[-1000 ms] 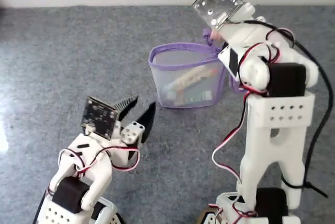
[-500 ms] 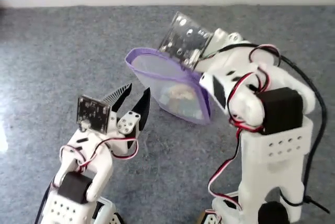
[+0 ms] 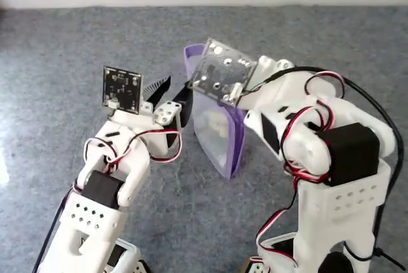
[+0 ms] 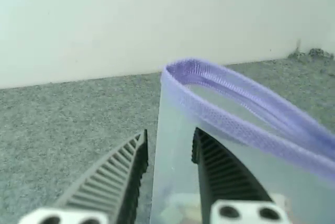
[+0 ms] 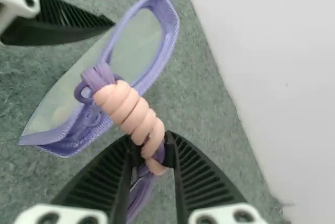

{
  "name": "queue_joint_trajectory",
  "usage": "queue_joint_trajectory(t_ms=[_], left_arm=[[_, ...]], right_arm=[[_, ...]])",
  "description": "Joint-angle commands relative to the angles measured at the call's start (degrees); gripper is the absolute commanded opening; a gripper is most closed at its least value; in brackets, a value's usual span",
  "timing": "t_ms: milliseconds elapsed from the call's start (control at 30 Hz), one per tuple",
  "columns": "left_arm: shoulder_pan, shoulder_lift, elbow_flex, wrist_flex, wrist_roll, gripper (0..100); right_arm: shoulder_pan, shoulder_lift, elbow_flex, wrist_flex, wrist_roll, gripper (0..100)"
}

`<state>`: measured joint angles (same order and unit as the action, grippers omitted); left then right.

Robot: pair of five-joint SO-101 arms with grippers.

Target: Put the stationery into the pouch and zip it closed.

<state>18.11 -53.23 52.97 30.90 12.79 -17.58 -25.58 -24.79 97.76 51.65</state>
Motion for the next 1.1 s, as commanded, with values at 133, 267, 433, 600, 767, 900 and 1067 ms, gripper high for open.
queue_joint_trajectory(t_ms=[133,267,433,600,767,900,1067], left_arm=[[4.3,-6.9,-6.7,14.5,2.4,15],[9.7,-14.0,-6.6,20.3,2.8,15],[12.9,-16.9,-6.5,21.5,2.9,15],[13.1,-13.5,-7.1,17.4,2.9,15],[13.1,-12.4,-7.1,15.6,2.7,15],[13.0,-13.5,-9.3,21.9,3.0,25],[10.8,-13.5,-13.7,33.6,5.3,37]], right_arm=[[1.5,2.0,-0.4,-4.5,0.4,0.9],[1.2,3.6,-0.4,-6.5,0.2,0.9],[-0.3,4.4,-0.6,-5.8,-2.6,0.9],[-5.2,4.5,-0.6,-4.9,-4.6,0.9],[-8.1,6.5,-0.4,-6.1,-5.2,0.9],[-8.1,9.3,-0.6,-8.5,-5.2,0.9],[-9.3,10.7,-0.6,-11.4,-5.3,0.9]])
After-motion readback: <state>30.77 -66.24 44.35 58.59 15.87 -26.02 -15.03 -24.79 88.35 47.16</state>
